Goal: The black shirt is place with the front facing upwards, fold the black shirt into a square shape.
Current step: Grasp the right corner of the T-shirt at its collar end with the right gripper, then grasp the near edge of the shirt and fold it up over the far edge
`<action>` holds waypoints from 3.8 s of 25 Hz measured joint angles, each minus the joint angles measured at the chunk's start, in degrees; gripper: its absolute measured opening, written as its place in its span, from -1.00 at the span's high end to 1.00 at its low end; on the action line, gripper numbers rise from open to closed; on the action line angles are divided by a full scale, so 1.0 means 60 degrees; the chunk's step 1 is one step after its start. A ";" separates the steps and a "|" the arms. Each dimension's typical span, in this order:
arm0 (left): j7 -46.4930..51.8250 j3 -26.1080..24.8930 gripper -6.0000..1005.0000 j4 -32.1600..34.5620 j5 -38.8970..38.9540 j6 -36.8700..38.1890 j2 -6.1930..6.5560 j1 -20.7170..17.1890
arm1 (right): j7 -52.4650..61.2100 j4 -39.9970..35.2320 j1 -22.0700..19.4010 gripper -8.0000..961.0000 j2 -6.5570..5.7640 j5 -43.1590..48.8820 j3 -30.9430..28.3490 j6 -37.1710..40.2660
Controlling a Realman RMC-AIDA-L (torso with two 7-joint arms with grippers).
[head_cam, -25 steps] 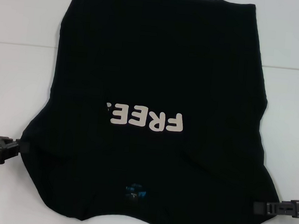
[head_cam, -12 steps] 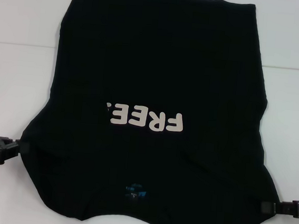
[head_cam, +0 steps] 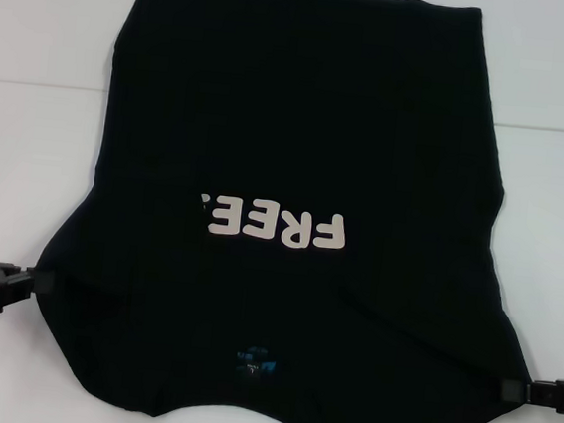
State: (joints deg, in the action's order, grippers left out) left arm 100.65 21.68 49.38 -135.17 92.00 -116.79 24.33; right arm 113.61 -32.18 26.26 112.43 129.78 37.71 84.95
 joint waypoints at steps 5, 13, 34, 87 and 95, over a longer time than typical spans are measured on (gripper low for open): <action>0.0256 -0.0094 0.94 0.0200 -0.0084 0.0370 0.0082 -0.0153 | -0.0470 0.0036 -0.0179 0.88 0.0074 -0.0013 -0.0416 0.0370; 0.0613 -0.0111 0.94 0.0440 -0.0133 0.0807 0.0293 -0.0616 | -0.1374 -0.0047 -0.0655 0.88 0.0215 -0.0017 -0.1361 0.1250; 0.0235 -0.0591 0.94 0.0397 -0.0075 0.2477 0.0360 -0.2003 | -0.3298 0.0028 -0.2057 0.89 0.0274 0.0042 -0.2613 0.2640; -0.4878 -0.2036 0.94 -0.5744 0.5000 -0.8533 -0.0377 0.4944 | -0.2756 0.2523 0.4816 0.68 0.0364 -0.0042 -0.3464 -0.7912; -0.5704 -0.2036 0.94 -0.5866 0.5325 -0.9015 -0.0775 0.4740 | -0.3757 0.2916 0.4700 0.64 0.0781 -0.0375 -0.3458 -0.8811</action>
State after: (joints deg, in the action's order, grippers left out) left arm 66.42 9.46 14.19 -103.23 37.91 -121.44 52.77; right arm 91.06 -14.68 54.46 117.12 127.53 16.97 32.09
